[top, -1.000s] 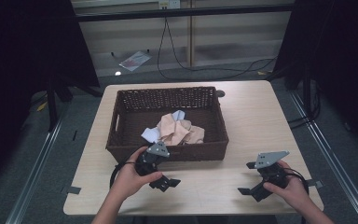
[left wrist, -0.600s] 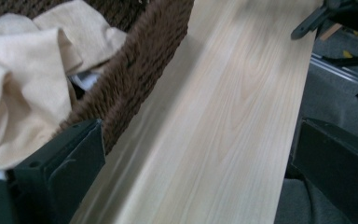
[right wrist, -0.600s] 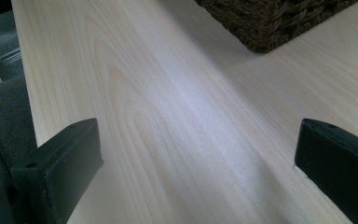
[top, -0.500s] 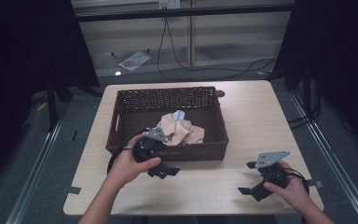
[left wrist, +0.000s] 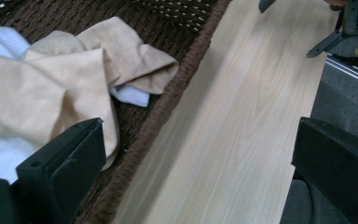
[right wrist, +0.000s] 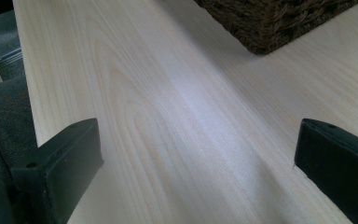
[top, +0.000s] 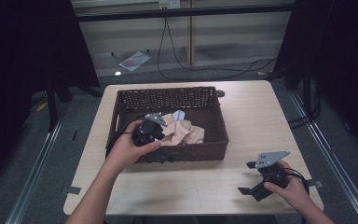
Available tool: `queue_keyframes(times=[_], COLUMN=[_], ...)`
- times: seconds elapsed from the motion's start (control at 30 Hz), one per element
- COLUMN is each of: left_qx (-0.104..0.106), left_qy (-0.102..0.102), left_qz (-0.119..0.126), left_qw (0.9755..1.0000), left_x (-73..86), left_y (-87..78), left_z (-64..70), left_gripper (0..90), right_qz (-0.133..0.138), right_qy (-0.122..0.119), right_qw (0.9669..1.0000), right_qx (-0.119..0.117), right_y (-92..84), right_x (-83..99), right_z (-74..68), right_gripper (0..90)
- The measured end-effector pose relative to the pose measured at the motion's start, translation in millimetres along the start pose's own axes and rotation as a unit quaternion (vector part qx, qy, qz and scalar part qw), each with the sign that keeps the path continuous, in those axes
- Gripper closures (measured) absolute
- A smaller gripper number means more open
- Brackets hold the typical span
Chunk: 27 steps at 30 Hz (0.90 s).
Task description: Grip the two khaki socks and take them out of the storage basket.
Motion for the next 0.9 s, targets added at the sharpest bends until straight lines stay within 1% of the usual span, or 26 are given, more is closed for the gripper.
queue_keyframes(times=[0.03,0.07,0.1,0.13,0.17,0.2,0.23,0.27,0.3,0.33,0.37,0.4,0.43,0.5,0.53,0.57,0.6,0.63,0.67,0.7,0.73,0.77,0.8,0.83,0.87,0.9], left_qx=[-0.004,-0.006,-0.009,-0.009,-0.013,-0.015,-0.017,-0.02,-0.023,-0.028,-0.028,-0.028,-0.032,-0.034,-0.039,-0.047,-0.047,-0.051,-0.051,-0.062,-0.062,-0.07,-0.07,-0.072,-0.072,-0.082], left_qy=[0.002,-0.006,-0.011,-0.011,-0.009,-0.013,-0.013,-0.021,-0.016,-0.025,-0.035,-0.035,-0.044,-0.047,-0.049,-0.058,-0.058,-0.065,-0.065,-0.07,-0.07,-0.076,-0.076,-0.08,-0.08,-0.087], left_qz=[-0.006,-0.009,-0.015,-0.015,-0.023,-0.023,-0.03,-0.031,-0.039,-0.035,-0.044,-0.044,-0.052,-0.056,-0.061,-0.069,-0.069,-0.072,-0.072,-0.08,-0.08,-0.088,-0.088,-0.1,-0.1,-0.11], left_qw=[1.0,0.9999,0.9998,0.9998,0.9996,0.9995,0.9993,0.9991,0.9989,0.9987,0.998,0.998,0.9972,0.9968,0.9962,0.9948,0.9948,0.994,0.994,0.9924,0.9924,0.9907,0.9907,0.9892,0.9892,0.9868], left_x=[-2.0,-4.0,-7.8,-7.8,-9.8,-11.6,-13.6,-15.3,-17.3,-19.0,-21.6,-21.6,-23.6,-24.4,-25.5,-27.8,-27.8,-30.0,-30.0,-31.8,-31.8,-32.6,-32.6,-33.4,-33.4,-33.6], left_y=[-1.0,-1.5,-2.6,-2.6,-3.7,-3.7,-4.2,-3.6,-3.9,-2.9,-1.5,-1.5,0.5,1.6,2.6,5.3,5.3,7.6,7.6,10.8,10.8,14.3,14.3,18.0,18.0,22.0], left_z=[-2.8,-4.8,-9.9,-9.9,-12.6,-14.9,-17.3,-18.7,-21.7,-23.2,-28.5,-28.5,-34.3,-37.1,-39.6,-43.5,-43.5,-47.6,-47.6,-51.4,-51.4,-54.6,-54.6,-58.7,-58.7,-62.3], left_gripper=[2.6,2.6,2.6,2.6,2.6,2.7,2.7,2.7,2.7,2.7,2.7,2.7,2.7,2.7,2.7,2.6,2.6,2.5,2.4,2.3,2.3,2.3,2.3,2.3,2.3,2.5], right_qz=[0.0,0.0,-0.002,-0.002,-0.001,-0.001,0.0,-0.001,-0.001,-0.001,-0.001,-0.001,-0.001,-0.002,-0.002,-0.002,-0.002,-0.001,-0.001,-0.002,-0.002,-0.002,-0.002,-0.001,-0.001,-0.001], right_qy=[-0.001,-0.001,0.0,0.0,0.0,0.0,-0.001,-0.001,-0.001,-0.001,0.0,0.0,-0.002,-0.002,-0.002,-0.002,-0.002,-0.002,-0.002,-0.003,-0.003,-0.004,-0.004,-0.003,-0.003,-0.004], right_qw=[1.0,1.0,1.0,1.0,1.0,1.0,1.0,1.0,1.0,1.0,1.0,1.0,1.0,1.0,1.0,1.0,1.0,1.0,1.0,1.0,1.0,1.0,1.0,1.0,1.0,1.0], right_qx=[0.0,0.0,0.002,0.002,0.001,0.001,0.001,0.001,0.0,0.001,0.001,0.001,0.001,-0.001,-0.001,-0.001,-0.001,-0.001,-0.001,-0.001,-0.001,-0.002,-0.002,-0.002,-0.002,-0.002], right_y=[0.2,0.2,0.1,0.1,0.2,0.0,0.0,-0.1,-0.1,-0.1,0.1,0.1,0.3,0.4,0.4,0.4,0.4,0.3,0.3,0.4,0.4,0.6,0.6,1.0,1.0,1.3], right_x=[0.0,0.0,-0.2,-0.2,-0.2,-0.3,-0.3,-0.4,-0.4,-0.3,-0.3,-0.3,-0.4,-0.6,-0.6,-0.7,-0.7,-0.8,-0.8,-0.7,-0.7,-0.8,-0.8,-0.9,-0.9,-1.1], right_z=[0.0,0.0,-0.6,-0.6,-0.6,-0.7,-0.6,-0.6,-0.5,-0.4,-0.4,-0.4,-0.5,-1.1,-1.1,-1.3,-1.3,-1.4,-1.4,-1.3,-1.3,-1.3,-1.3,-1.5,-1.5,-1.6], right_gripper=[0.2,0.2,0.2,0.2,0.2,0.2,0.2,0.2,0.2,0.2,0.2,0.2,0.2,0.2,0.2,0.2,0.2,0.2,0.2,0.2,0.2,0.2,0.2,0.2,0.2,0.2])
Point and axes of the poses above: each handheld gripper's, and its own axes: y roughly forward along the jaws, x roughly out of its underside, z roughly to its right, the point moved 1 cm from there along y, roughly forward along the jaws, and after that the axes turned 5 degrees about -x, right-handed, at the moved point
